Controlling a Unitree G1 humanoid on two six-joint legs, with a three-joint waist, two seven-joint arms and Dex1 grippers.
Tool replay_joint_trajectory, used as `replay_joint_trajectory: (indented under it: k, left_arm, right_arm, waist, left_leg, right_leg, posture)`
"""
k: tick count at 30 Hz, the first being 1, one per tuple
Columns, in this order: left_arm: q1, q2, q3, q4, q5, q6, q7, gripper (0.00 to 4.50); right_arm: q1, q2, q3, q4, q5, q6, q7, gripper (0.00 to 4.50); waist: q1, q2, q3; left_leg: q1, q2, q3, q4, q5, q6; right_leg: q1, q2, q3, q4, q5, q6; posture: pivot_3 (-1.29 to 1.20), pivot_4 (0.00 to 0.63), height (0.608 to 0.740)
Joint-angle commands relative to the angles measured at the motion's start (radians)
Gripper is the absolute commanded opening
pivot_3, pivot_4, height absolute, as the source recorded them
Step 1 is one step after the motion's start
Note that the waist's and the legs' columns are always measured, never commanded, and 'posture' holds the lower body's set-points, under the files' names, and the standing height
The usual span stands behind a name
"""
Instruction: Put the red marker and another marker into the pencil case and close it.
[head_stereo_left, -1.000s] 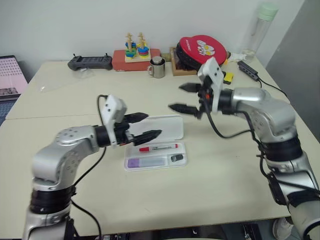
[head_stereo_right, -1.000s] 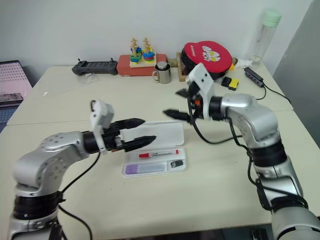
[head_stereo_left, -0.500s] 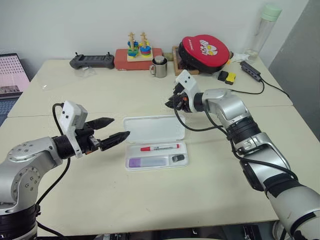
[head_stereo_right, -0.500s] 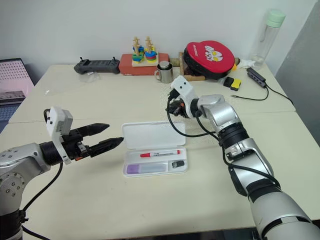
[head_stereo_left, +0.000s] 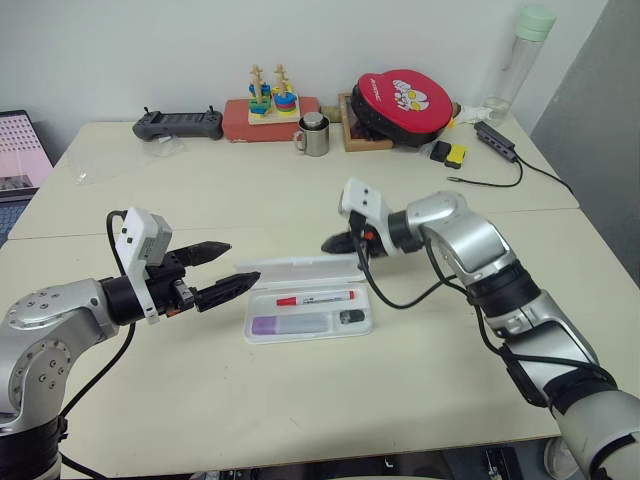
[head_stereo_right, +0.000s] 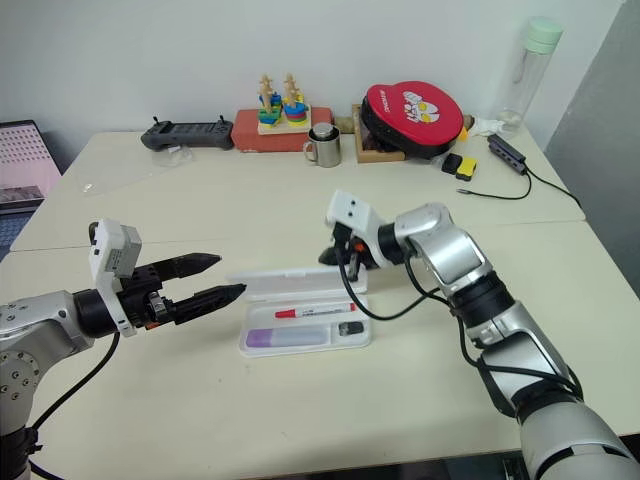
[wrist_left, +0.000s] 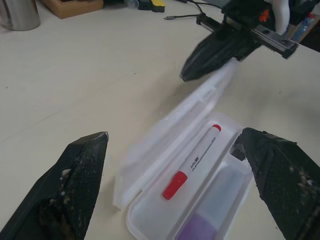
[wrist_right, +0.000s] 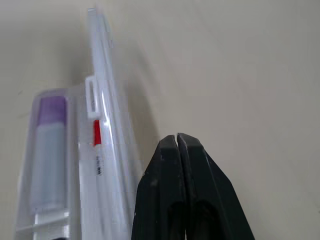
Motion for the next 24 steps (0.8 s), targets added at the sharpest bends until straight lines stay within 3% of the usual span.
replay_joint_trajectory:
  k: [1,8,14,16,21,24]
  left_arm:
    - [0.005,0.031,-0.002,-0.049,-0.034,-0.018,-0.022,4.50]
    - [0.047,0.059,-0.042,-0.079,-0.029,-0.033,-0.058,4.50]
    - [0.062,0.082,-0.075,-0.070,-0.008,-0.055,-0.070,4.50]
    - [0.058,0.080,-0.091,-0.054,0.009,-0.065,-0.060,4.50]
    - [0.000,0.044,-0.129,0.013,0.057,-0.101,0.006,4.50]
    - [-0.074,-0.006,-0.132,0.094,0.078,-0.101,0.090,4.50]
  right_arm:
    - [0.048,-0.034,0.041,-0.134,0.018,0.026,0.063,0.04]
    - [0.138,-0.083,0.184,-0.201,-0.101,-0.006,0.047,0.04]
    - [0.161,-0.078,0.187,-0.207,-0.124,0.001,0.021,0.04]
    - [0.172,-0.065,0.142,-0.205,-0.097,-0.002,0.003,0.04]
    - [0.234,-0.026,-0.106,-0.258,0.062,0.014,-0.061,0.04]
    - [0.258,-0.029,-0.249,-0.279,0.150,0.079,-0.106,0.51]
  waist:
    - [0.000,0.000,0.000]
    - [0.002,0.000,0.000]
    - [0.009,-0.001,-0.001]
    - [0.010,-0.001,-0.001]
    - [0.019,0.000,0.000]
    - [0.024,0.000,0.000]
  left_leg:
    - [0.000,0.000,0.000,0.000,0.000,0.000]
    - [0.000,0.000,0.000,-0.001,0.000,0.000]
    - [0.001,0.000,0.001,-0.001,0.000,0.000]
    - [0.002,0.000,0.001,-0.001,0.000,0.000]
    - [0.001,0.000,0.001,-0.001,0.000,0.000]
    - [0.001,-0.001,0.001,0.000,0.000,0.000]
  right_leg:
    - [0.000,0.000,0.000,0.000,0.000,0.000]
    - [0.000,0.000,0.000,0.000,0.000,0.000]
    - [0.001,0.000,0.000,0.000,0.000,0.000]
    - [0.001,0.000,0.000,0.000,0.000,0.000]
    - [0.000,0.000,0.000,0.000,0.000,0.000]
    - [0.000,0.000,0.000,0.000,0.000,0.000]
  posture:
    - [0.00,0.150,0.740]
    - [0.00,0.150,0.740]
    - [0.00,0.150,0.740]
    - [0.00,0.150,0.740]
    - [0.00,0.150,0.740]
    - [0.00,0.150,0.740]
